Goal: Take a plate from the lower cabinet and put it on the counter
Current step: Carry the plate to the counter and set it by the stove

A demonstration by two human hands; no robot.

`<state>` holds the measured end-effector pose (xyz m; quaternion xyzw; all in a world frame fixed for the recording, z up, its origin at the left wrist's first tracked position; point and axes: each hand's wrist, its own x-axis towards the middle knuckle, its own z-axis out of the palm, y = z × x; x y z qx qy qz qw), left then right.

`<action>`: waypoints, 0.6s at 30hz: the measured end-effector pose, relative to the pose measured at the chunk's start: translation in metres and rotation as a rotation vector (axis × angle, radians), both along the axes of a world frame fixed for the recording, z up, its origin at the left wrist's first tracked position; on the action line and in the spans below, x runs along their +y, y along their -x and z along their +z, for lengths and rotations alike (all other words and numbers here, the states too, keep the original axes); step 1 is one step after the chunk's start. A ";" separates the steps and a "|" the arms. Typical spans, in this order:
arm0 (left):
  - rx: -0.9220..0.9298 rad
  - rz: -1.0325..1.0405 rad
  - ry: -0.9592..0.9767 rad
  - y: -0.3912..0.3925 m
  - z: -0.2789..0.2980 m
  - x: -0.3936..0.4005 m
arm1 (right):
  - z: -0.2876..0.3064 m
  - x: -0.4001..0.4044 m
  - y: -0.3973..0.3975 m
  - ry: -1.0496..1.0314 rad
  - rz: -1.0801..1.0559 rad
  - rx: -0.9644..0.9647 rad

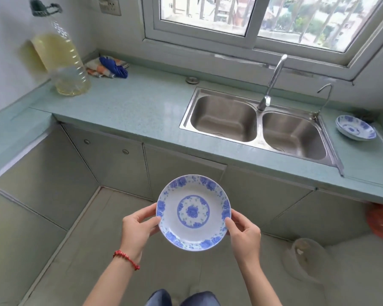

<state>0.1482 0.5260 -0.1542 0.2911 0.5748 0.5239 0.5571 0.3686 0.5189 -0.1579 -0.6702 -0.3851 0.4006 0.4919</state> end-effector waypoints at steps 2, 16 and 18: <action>0.002 0.084 0.004 0.007 -0.002 0.012 | 0.001 0.030 0.007 0.001 0.079 0.001; -0.003 0.827 0.031 0.041 0.000 0.001 | 0.013 0.159 0.104 -0.005 0.869 -0.010; -0.007 0.919 0.030 0.044 0.001 -0.010 | 0.010 0.163 0.122 0.007 0.967 0.002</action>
